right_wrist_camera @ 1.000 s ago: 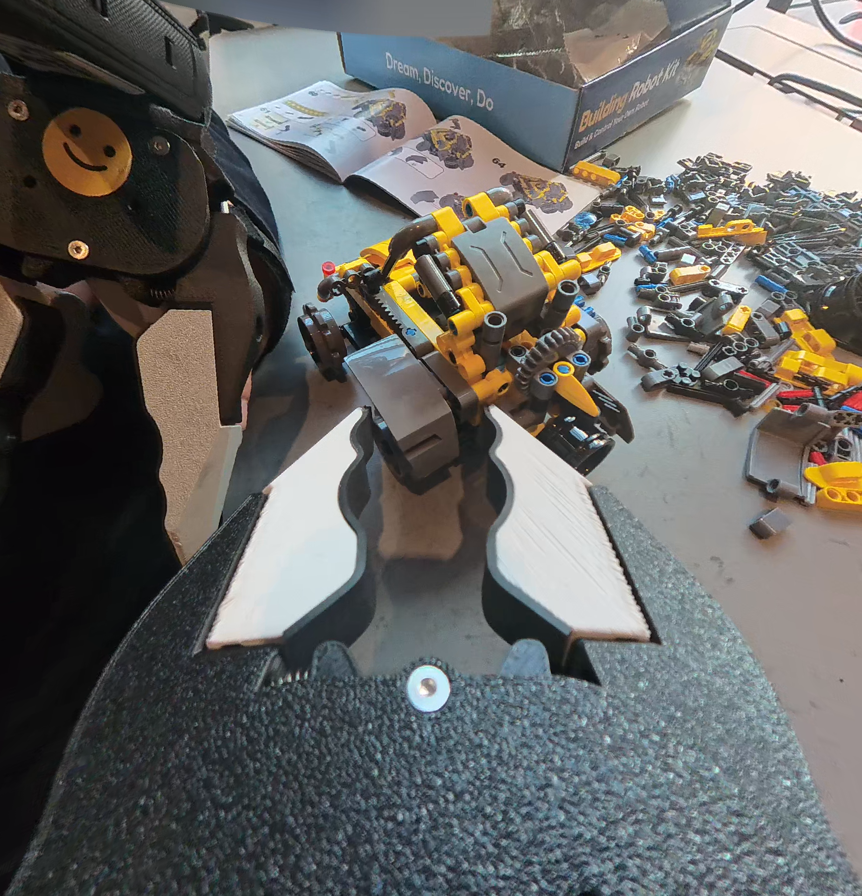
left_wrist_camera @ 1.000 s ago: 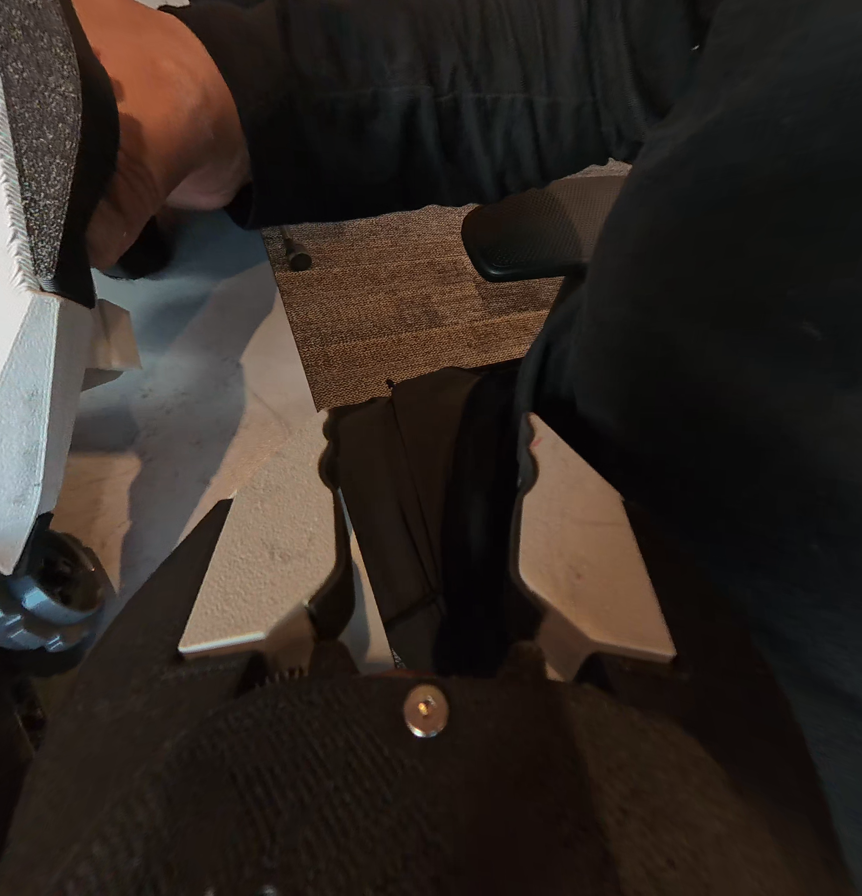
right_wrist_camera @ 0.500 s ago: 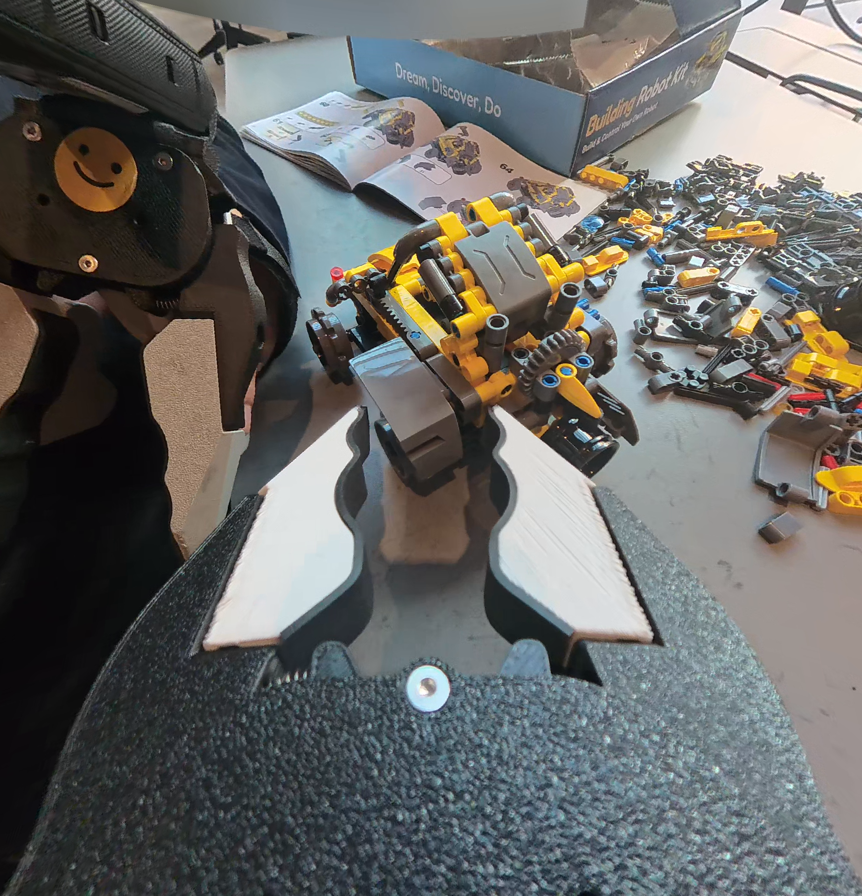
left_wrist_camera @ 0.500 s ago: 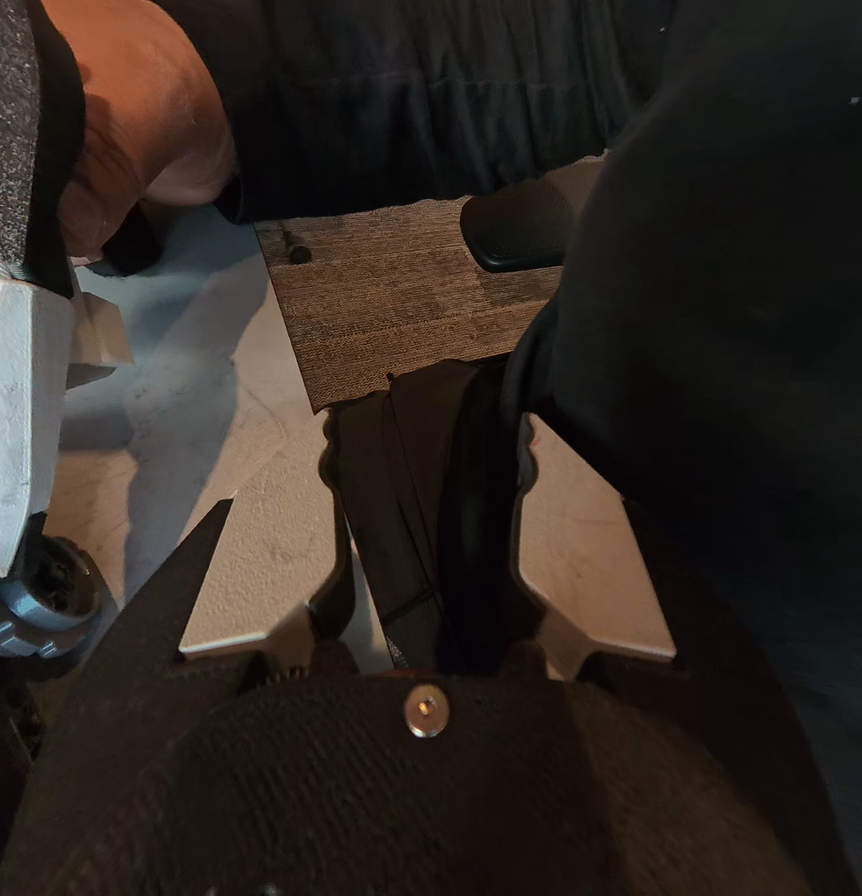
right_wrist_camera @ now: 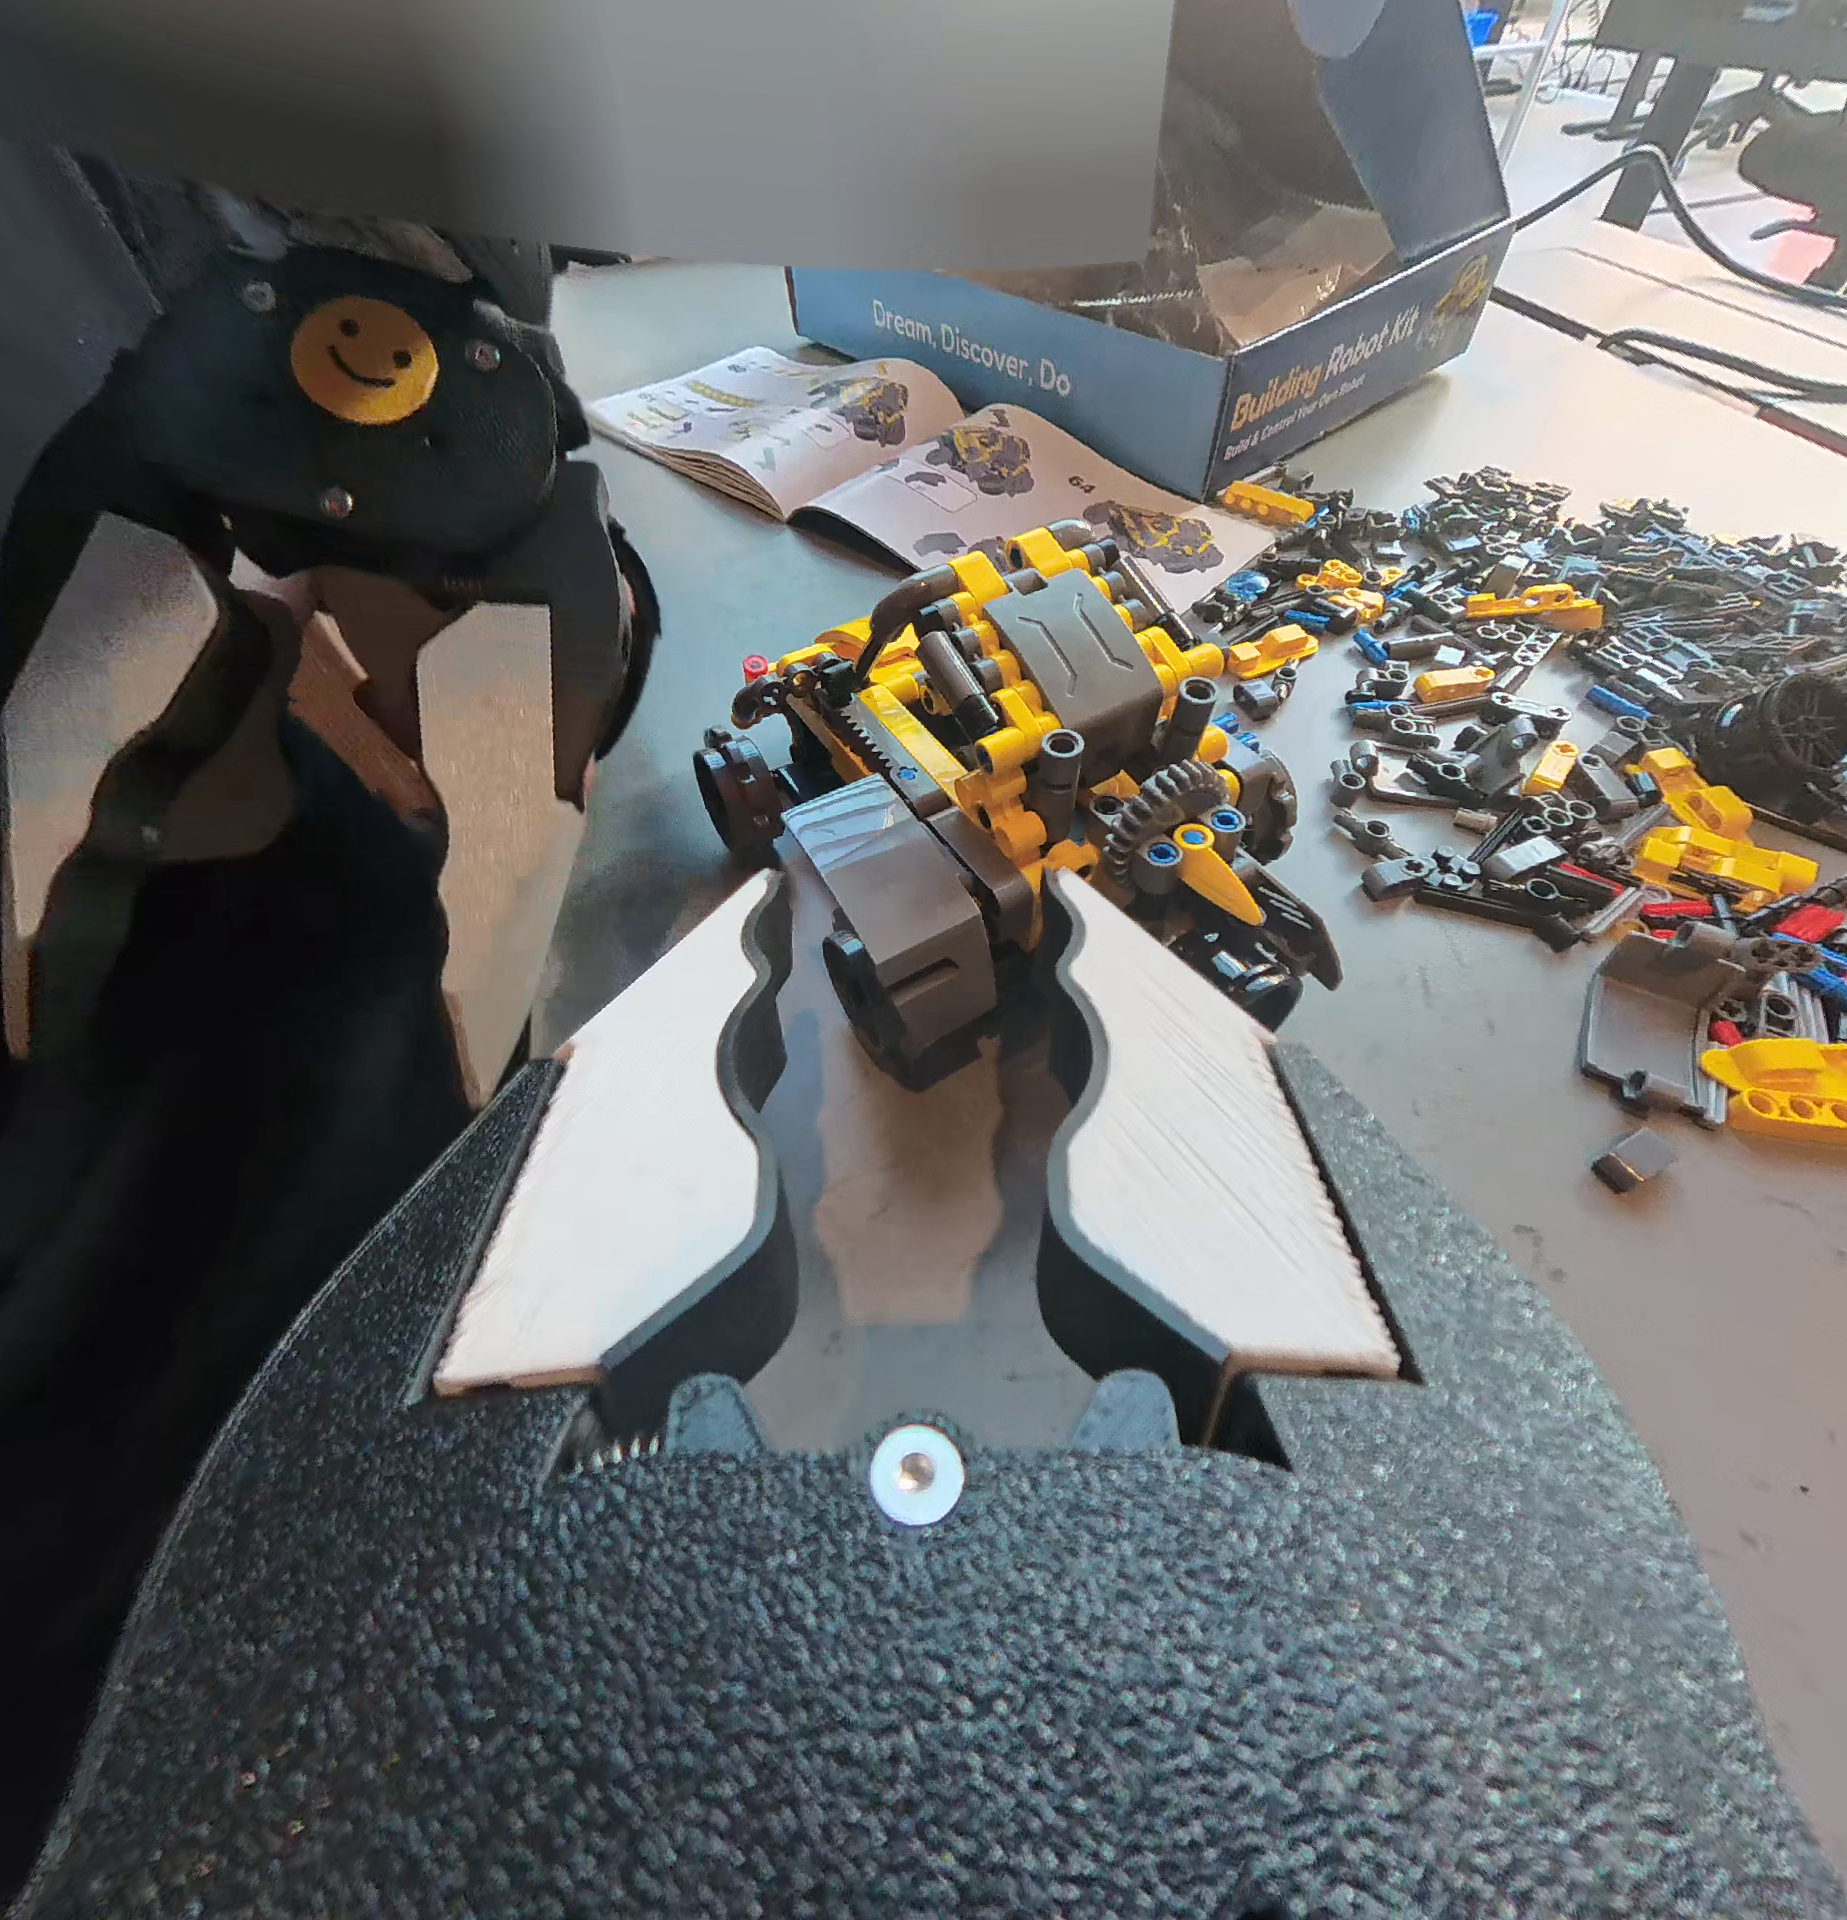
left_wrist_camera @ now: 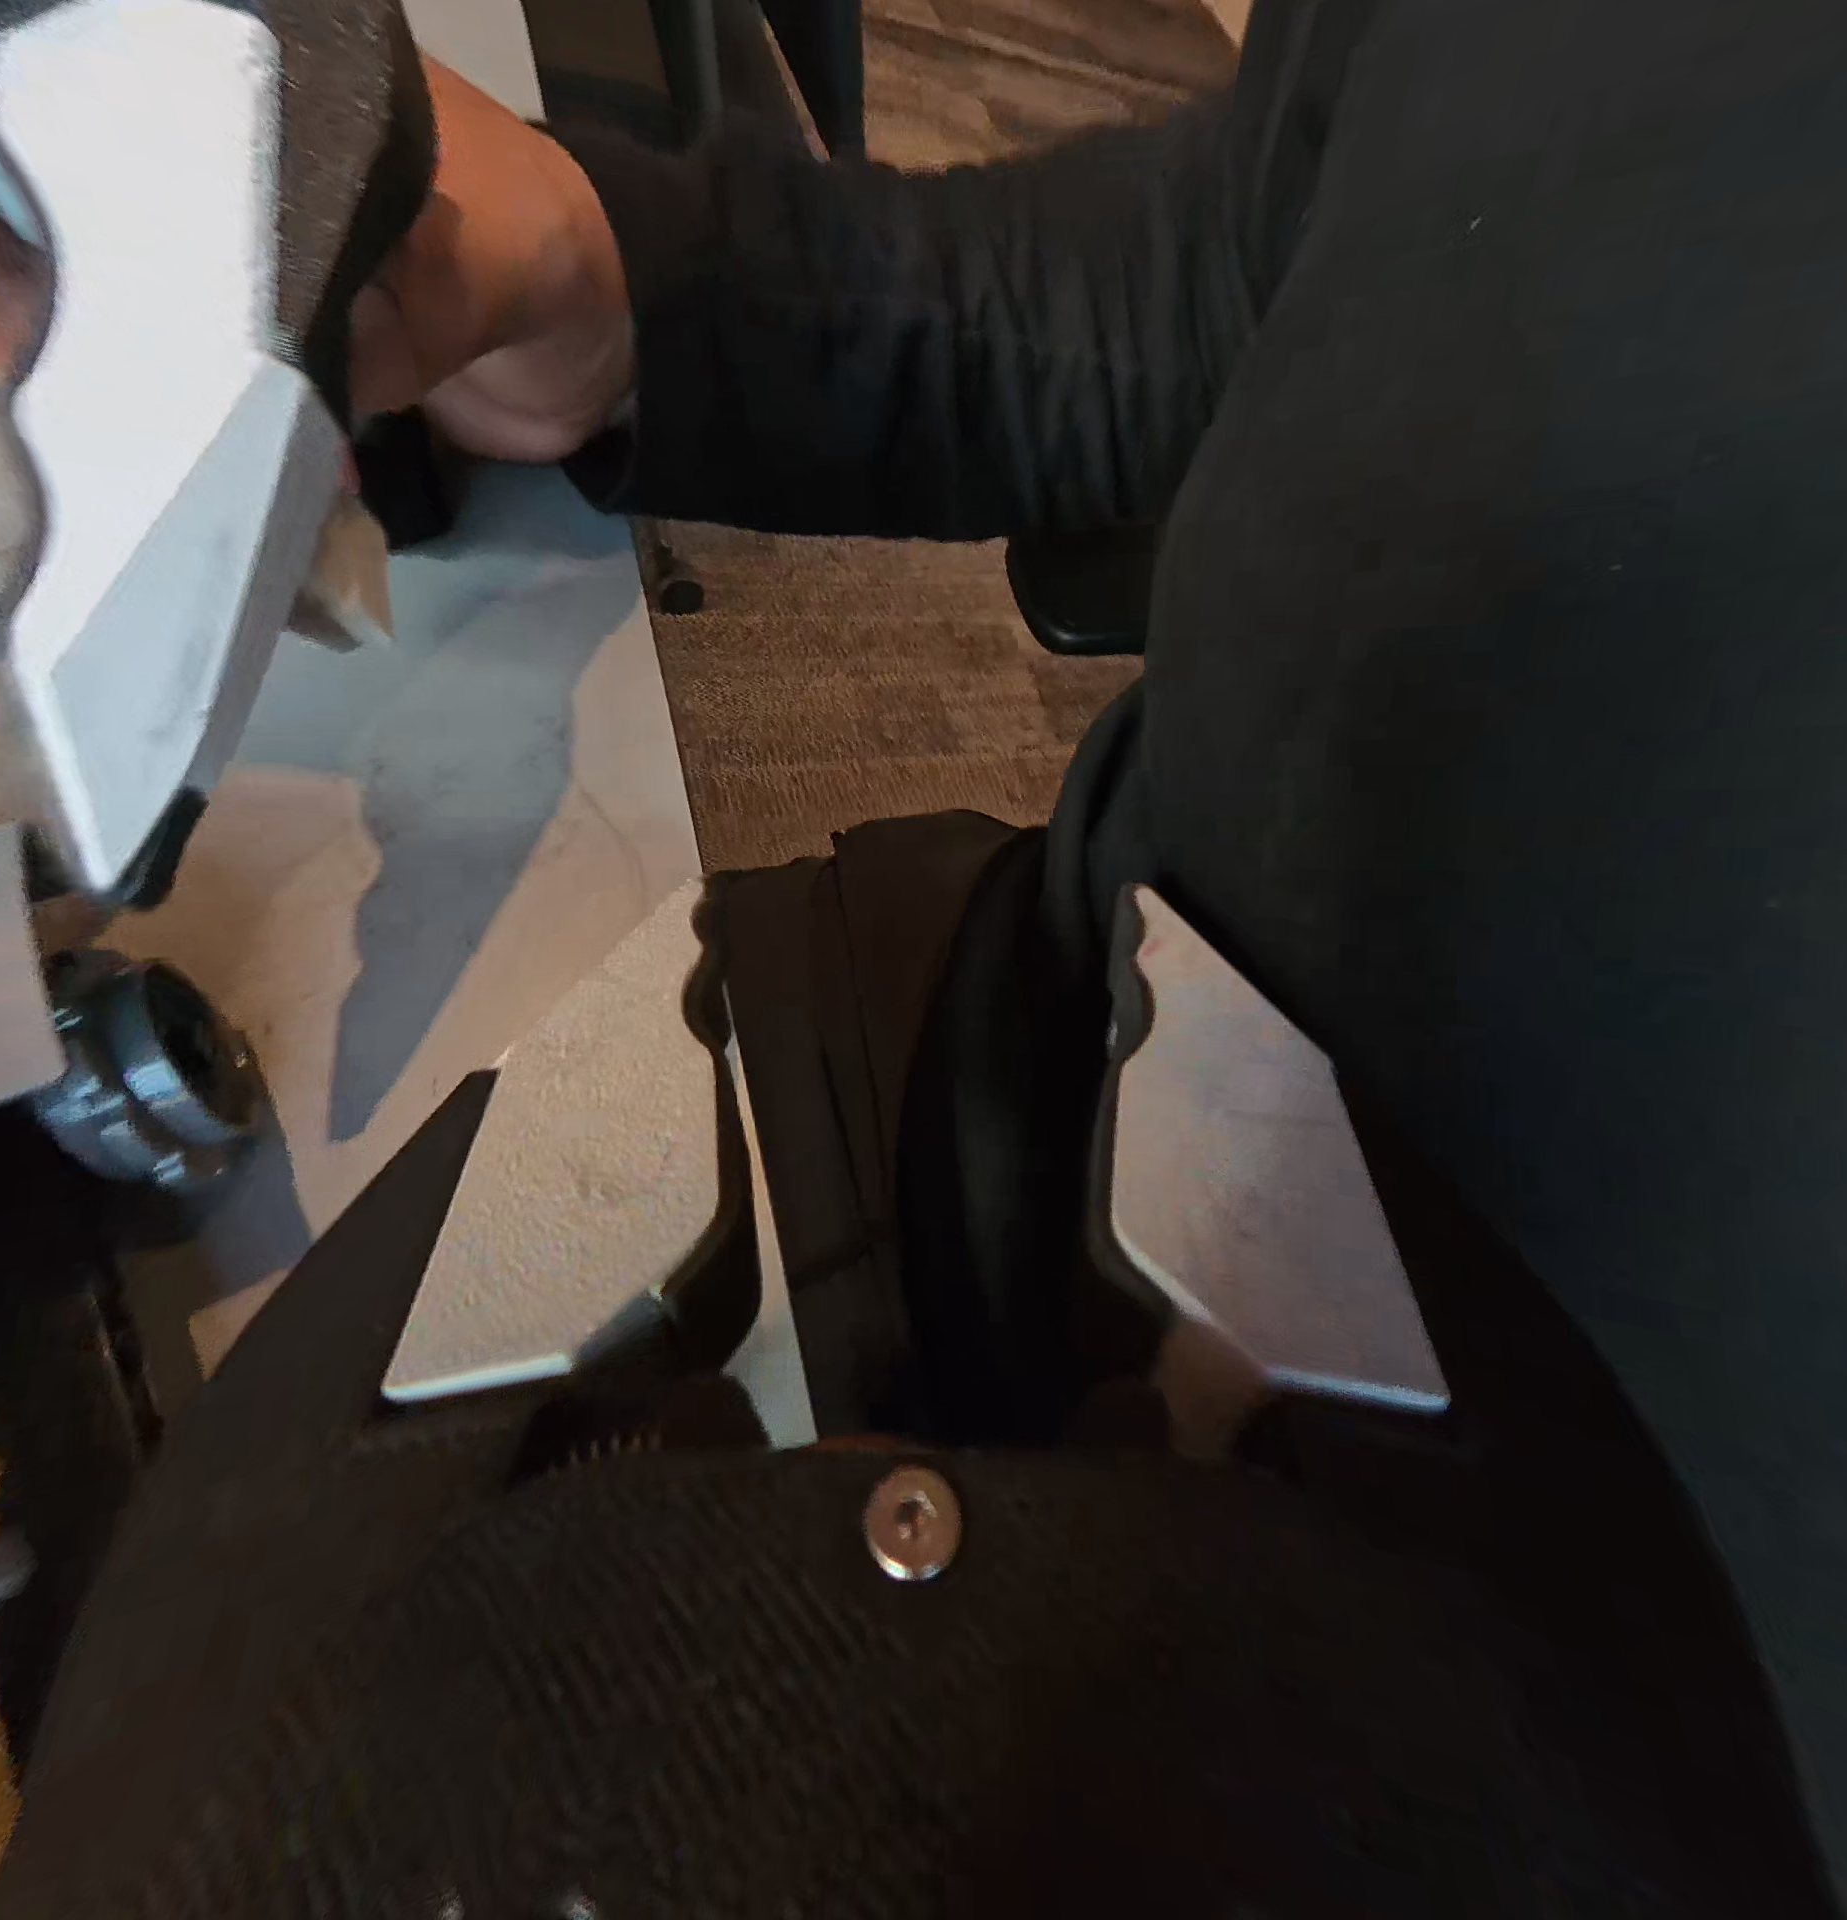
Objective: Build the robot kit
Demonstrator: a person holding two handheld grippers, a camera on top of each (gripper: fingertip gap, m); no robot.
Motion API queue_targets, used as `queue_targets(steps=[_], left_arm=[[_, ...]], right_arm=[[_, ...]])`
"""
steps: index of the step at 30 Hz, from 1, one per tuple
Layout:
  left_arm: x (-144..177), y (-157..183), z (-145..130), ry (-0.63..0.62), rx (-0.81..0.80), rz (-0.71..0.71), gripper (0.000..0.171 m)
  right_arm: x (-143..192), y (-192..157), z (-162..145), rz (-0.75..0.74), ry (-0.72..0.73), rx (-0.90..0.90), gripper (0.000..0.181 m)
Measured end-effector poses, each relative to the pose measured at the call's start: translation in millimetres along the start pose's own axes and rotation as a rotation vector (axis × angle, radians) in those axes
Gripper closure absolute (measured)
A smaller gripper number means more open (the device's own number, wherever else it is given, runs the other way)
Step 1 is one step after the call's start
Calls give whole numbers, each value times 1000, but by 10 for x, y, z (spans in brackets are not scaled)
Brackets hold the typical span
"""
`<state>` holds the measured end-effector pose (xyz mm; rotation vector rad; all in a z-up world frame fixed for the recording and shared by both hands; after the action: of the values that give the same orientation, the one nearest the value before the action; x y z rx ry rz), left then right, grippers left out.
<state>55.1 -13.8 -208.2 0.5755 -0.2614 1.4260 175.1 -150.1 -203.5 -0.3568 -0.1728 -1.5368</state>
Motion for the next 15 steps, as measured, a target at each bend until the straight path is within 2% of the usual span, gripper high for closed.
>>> queue_targets(steps=[11, 15], left_arm=[[498, 165, -222, 224, 143, 338, 105], [654, 223, -364, 248, 179, 448, 108]], right_arm=[[38, -70, 3, -16, 36, 73, 138], [3, -98, -8, -37, 6, 106, 138]])
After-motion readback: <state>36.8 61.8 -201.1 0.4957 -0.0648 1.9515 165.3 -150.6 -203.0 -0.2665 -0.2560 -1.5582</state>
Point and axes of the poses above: each gripper's, where its closed fingertips meet, x back along the fingers, z out of its top, y = z × x across the jaws, the point moved 10 cm from there along x, back along the fingers, and after that the axes turned 4 degrees about -x, right-handed, at the moved point
